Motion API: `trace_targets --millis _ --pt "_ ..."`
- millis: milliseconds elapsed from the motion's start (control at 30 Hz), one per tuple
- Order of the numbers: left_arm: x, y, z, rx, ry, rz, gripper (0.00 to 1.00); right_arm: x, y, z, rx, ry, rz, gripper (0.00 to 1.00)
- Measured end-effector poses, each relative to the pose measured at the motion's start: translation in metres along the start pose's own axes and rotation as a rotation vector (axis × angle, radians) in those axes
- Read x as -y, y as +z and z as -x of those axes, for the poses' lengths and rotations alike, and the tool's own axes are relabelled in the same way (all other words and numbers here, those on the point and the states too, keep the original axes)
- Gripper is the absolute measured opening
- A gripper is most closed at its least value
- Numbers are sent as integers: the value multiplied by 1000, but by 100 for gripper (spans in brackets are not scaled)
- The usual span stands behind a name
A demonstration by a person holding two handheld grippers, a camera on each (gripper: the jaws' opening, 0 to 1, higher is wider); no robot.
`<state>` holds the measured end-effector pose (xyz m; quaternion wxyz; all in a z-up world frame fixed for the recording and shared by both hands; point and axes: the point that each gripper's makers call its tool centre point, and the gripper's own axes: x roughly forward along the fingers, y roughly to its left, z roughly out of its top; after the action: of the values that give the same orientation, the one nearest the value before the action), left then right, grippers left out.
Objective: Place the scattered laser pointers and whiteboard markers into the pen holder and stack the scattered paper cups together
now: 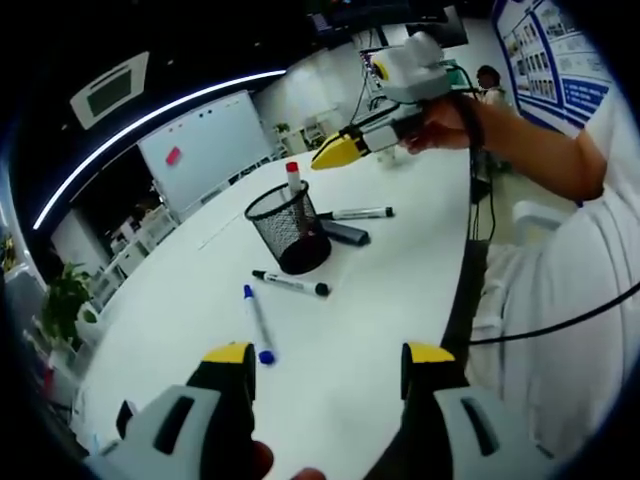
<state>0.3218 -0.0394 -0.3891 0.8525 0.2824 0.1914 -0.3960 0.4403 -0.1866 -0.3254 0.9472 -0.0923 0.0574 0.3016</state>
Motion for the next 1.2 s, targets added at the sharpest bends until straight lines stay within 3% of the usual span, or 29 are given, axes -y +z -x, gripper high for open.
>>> trace_targets --millis 1200 --pt "-1 -2 -2 -5 0 -1 59 17 -41 9 -82 -35 -22 13"
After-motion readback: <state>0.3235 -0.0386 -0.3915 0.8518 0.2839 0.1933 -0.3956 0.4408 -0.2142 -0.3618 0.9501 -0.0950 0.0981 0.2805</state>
